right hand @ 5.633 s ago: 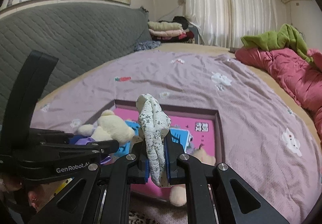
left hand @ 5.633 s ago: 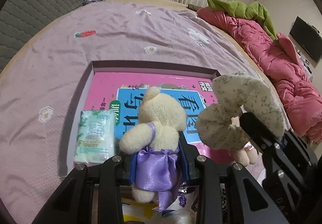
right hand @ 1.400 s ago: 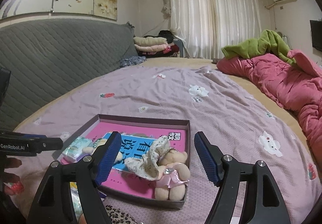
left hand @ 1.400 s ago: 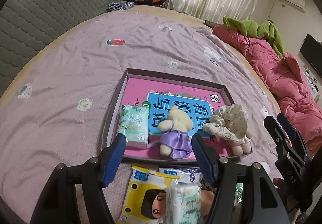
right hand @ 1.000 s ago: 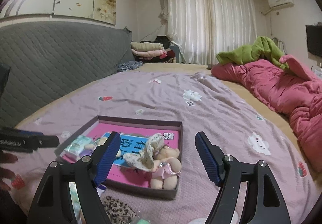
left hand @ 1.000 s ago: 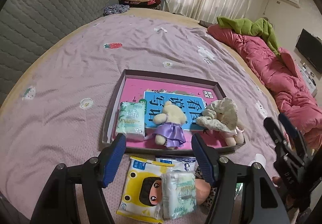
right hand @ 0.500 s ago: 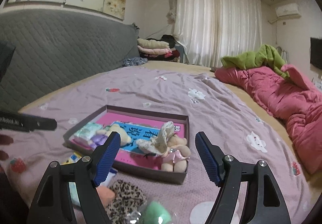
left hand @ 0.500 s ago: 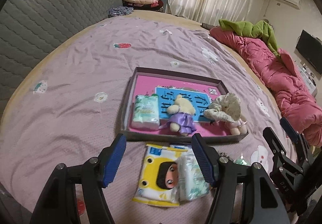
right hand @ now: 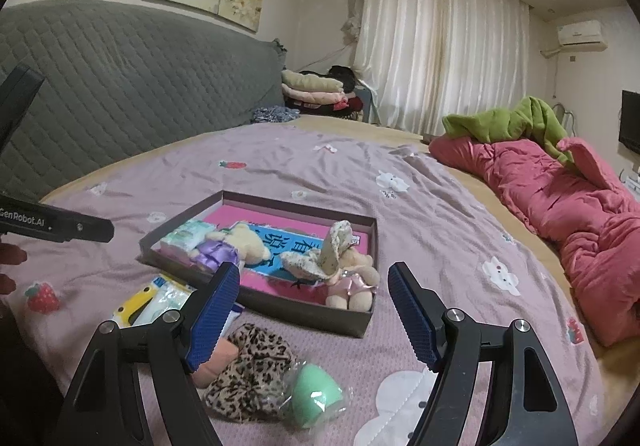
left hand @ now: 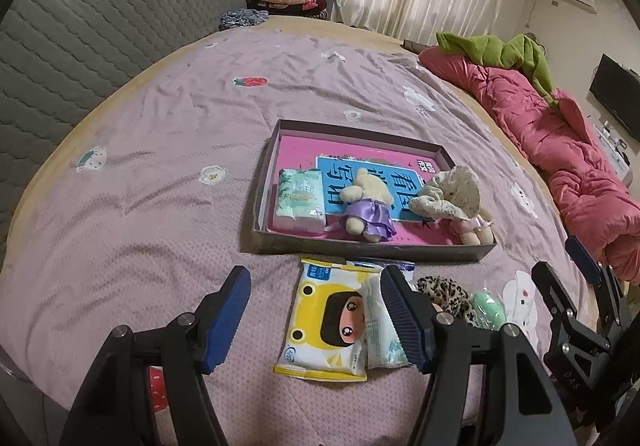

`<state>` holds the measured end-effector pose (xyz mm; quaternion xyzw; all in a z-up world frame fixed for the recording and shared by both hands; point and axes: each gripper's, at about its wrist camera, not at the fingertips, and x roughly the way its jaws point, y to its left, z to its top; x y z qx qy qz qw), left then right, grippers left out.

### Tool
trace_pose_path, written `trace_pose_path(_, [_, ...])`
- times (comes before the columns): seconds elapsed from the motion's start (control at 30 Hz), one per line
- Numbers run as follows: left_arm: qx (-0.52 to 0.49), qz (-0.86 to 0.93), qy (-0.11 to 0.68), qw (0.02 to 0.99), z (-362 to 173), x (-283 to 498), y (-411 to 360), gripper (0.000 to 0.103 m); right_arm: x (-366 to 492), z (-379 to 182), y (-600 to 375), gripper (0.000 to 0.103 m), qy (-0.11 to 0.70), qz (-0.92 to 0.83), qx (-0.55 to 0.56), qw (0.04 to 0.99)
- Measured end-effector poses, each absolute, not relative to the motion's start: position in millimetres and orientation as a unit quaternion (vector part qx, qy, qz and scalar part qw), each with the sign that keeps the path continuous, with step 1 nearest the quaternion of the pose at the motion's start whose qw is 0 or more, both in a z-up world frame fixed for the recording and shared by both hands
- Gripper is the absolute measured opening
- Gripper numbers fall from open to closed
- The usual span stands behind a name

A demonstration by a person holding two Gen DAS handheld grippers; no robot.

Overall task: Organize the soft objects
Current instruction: 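Move left tool to the white tissue pack while right tool approaches the bagged green egg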

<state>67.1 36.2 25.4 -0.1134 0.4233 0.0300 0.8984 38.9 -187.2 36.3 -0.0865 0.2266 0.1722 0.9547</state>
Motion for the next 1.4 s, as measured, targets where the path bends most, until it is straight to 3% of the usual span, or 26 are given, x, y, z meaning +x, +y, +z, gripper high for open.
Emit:
trace_pose_path(0.67, [-0.079,0.016,0.428,0.900,32.3,41.4,0.7,0.067,10.0,36.3,-189.4,0.078,0.250,0.182,-0.084,0.947])
trace_pose_path(1.4, [-0.081,-0.009,0.463,0.883,4.4,26.4,-17.1,0.067,2.3,15.1,-200.1,0.078,0.325,0.171,-0.060,0.928])
